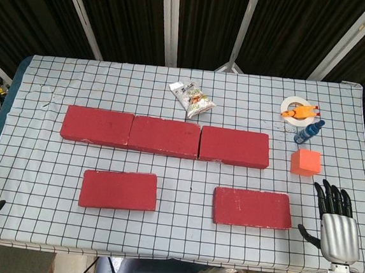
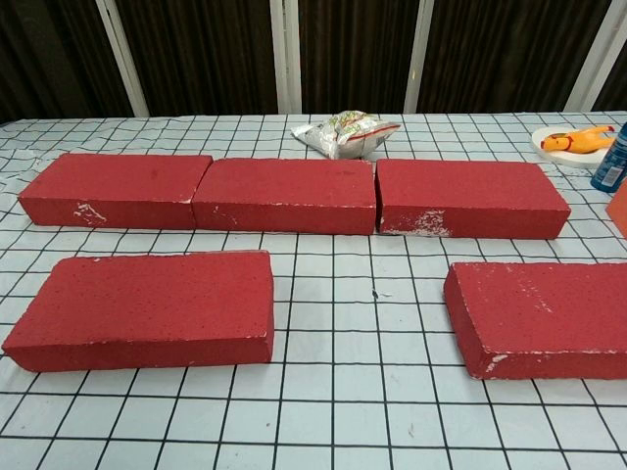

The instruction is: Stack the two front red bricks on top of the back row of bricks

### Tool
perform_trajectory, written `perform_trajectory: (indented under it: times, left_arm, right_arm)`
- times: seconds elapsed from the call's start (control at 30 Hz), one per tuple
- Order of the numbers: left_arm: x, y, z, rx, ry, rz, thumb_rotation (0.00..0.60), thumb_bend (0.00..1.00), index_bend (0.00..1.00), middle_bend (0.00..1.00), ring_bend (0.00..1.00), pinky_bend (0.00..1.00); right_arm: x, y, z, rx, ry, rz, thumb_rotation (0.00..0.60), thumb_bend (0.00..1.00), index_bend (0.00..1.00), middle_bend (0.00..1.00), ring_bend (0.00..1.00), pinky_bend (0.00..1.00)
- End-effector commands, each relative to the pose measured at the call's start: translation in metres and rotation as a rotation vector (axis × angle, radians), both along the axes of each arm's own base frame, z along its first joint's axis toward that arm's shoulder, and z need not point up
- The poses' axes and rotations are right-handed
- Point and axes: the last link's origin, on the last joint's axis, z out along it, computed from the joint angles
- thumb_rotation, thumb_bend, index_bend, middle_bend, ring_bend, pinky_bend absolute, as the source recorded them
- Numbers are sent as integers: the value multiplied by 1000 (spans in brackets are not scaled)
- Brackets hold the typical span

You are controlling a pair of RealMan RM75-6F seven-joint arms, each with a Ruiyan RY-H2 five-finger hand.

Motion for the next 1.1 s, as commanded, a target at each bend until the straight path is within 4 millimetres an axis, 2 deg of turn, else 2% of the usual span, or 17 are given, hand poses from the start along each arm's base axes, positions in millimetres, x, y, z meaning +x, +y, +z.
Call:
perform_trajectory:
  times: [0.03,0.4,0.6,0.77,1.1]
  left_arm:
    - [1,-1,-1,-5,2,-2,600,0,86,0,0,74]
    - [3,1,-4,-13,7,-11,600,0,86,0,0,74]
    - [3,1,-3,-3,-3,-7,600,0,86,0,0,74]
    - [1,3,-2,-6,-11,1,600,0,86,0,0,74]
    - [-2,8,-2,-18,-8,21,600,0,86,0,0,74]
  right_arm:
    - [0,0,0,6,1,0,600,185,59,0,0,0]
    - [5,9,-8,155,-73,-17,600,185,58,0,0,0]
    - [16,12,-18,287,-83,-29,600,184,34,0,0,0]
    - [32,-2,-22,344,-50,-22,600,185,22,0,0,0]
    - [58,-36,-48,493,30,-52,600,185,22,0,0,0]
